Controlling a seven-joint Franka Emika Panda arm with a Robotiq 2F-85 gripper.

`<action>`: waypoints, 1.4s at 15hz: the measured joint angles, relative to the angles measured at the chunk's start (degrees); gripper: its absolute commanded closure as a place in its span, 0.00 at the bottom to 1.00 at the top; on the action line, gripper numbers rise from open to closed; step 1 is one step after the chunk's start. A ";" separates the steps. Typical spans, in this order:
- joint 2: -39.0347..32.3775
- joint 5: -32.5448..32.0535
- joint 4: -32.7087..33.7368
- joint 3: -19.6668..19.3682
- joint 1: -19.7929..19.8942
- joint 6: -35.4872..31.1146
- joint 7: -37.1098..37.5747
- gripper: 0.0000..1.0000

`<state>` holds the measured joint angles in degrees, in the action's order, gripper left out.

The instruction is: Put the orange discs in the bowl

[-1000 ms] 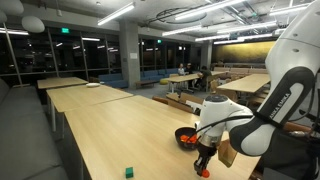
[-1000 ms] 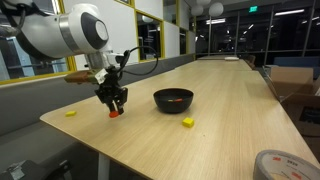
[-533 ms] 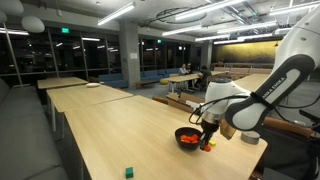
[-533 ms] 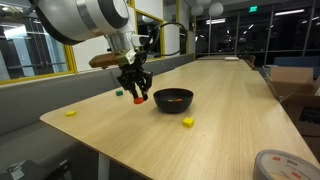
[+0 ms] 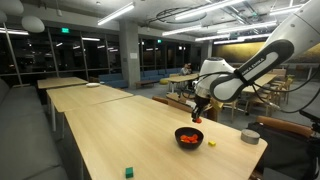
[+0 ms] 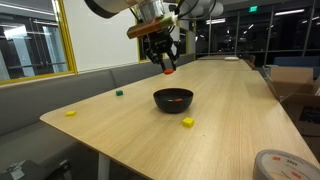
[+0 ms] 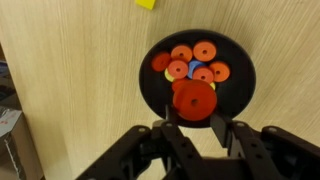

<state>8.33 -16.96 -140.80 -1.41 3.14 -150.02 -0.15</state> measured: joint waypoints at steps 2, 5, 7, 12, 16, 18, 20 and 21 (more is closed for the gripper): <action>-3.37 1.93 4.11 -0.77 0.00 0.00 -3.81 0.80; -9.18 7.07 9.34 -1.24 0.00 0.00 -10.31 0.78; -12.44 10.15 12.14 -1.26 0.02 0.23 -13.85 0.62; -16.10 12.01 16.89 -1.25 0.20 5.91 -17.31 0.12; -16.22 12.01 18.25 -1.20 0.21 10.28 -17.78 0.00; -15.95 11.47 18.55 -1.14 0.19 12.93 -17.85 0.00; -14.78 9.57 18.48 -1.13 0.09 16.43 -17.73 0.00; -13.72 8.42 18.17 -1.13 -0.01 18.25 -17.71 0.00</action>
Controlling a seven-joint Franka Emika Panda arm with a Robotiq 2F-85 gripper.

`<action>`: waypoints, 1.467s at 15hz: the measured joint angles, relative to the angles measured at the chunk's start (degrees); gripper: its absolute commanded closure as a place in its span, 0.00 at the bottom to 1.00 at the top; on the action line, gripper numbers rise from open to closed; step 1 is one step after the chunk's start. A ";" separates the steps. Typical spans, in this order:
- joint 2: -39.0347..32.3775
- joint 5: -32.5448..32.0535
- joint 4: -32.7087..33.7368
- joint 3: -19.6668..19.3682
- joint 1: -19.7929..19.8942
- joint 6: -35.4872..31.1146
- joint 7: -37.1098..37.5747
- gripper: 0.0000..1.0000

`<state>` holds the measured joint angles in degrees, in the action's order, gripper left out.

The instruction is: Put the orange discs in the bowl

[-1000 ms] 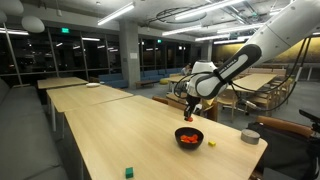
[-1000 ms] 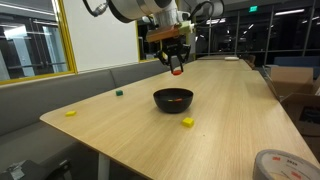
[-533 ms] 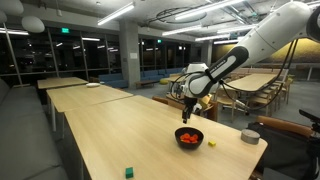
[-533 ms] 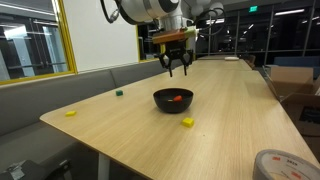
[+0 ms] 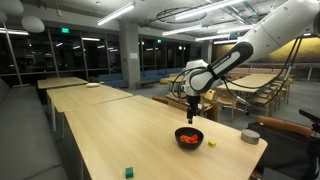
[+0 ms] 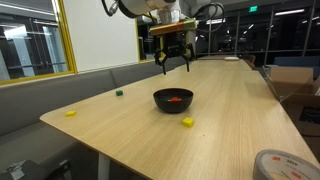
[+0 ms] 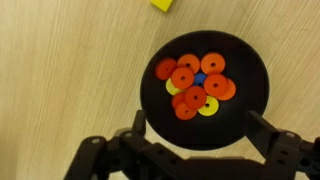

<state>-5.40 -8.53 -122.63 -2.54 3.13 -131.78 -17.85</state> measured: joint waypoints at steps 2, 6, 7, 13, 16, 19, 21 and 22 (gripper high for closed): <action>3.26 -2.33 -1.53 0.03 -0.20 3.69 0.22 0.00; 12.91 -3.38 -7.51 -0.05 -0.25 9.47 0.27 0.00; 15.73 -3.34 -9.14 -0.23 -0.20 10.67 0.27 0.00; 34.79 -1.02 -16.08 -4.60 0.90 21.12 0.20 0.00; 42.39 -0.45 -17.26 -7.53 1.89 27.24 0.12 0.00; 47.72 0.12 -18.83 -9.97 2.60 29.84 0.50 0.00; 49.92 0.19 -20.35 -10.86 3.59 29.84 1.53 0.00; 50.70 0.19 -21.08 -11.16 4.07 29.84 1.96 0.00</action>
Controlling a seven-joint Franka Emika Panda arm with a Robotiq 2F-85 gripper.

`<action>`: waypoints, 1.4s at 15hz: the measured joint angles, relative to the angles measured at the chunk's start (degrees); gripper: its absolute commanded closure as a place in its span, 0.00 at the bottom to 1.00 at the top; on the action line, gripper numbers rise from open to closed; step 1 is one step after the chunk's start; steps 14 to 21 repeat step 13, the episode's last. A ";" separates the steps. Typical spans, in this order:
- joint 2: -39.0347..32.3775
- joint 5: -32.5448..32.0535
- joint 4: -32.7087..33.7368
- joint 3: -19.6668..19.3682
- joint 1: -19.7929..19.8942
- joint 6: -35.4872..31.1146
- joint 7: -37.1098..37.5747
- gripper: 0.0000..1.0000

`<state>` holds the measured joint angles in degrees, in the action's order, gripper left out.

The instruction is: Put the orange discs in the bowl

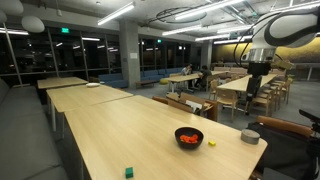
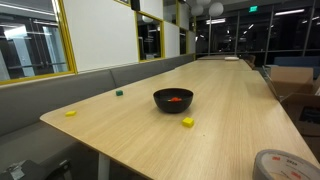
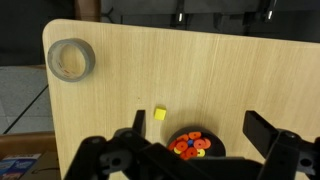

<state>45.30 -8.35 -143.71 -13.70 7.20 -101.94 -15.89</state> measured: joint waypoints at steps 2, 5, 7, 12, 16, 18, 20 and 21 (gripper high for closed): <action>0.99 0.00 -1.15 -0.36 0.78 -0.02 0.79 0.00; 1.50 0.00 -2.29 -0.64 1.75 -0.03 2.01 0.00; 1.51 0.00 -2.53 -0.65 1.97 -0.04 2.34 0.00; 1.51 0.00 -2.54 -0.65 1.97 -0.04 2.62 0.00; 1.51 0.00 -2.54 -0.65 1.97 -0.04 2.63 0.00; 1.51 0.00 -2.54 -0.65 1.97 -0.04 2.63 0.00; 1.51 0.00 -2.54 -0.65 1.97 -0.04 2.63 0.00; 1.51 0.00 -2.54 -0.65 1.97 -0.04 2.63 0.00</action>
